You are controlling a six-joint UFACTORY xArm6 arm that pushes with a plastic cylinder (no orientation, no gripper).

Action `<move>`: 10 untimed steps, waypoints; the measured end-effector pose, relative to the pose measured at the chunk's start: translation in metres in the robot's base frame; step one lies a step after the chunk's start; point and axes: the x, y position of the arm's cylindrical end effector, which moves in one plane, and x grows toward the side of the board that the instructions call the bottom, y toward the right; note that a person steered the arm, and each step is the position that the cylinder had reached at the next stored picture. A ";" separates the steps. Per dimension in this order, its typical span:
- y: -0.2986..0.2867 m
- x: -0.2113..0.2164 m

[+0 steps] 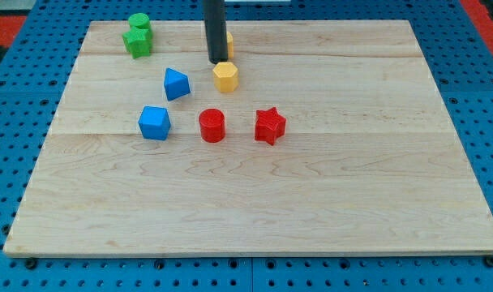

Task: Move the yellow heart vertically above the red star

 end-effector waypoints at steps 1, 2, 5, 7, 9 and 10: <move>0.014 0.020; 0.003 0.036; -0.075 -0.082; 0.032 -0.051; -0.033 -0.091; -0.019 -0.058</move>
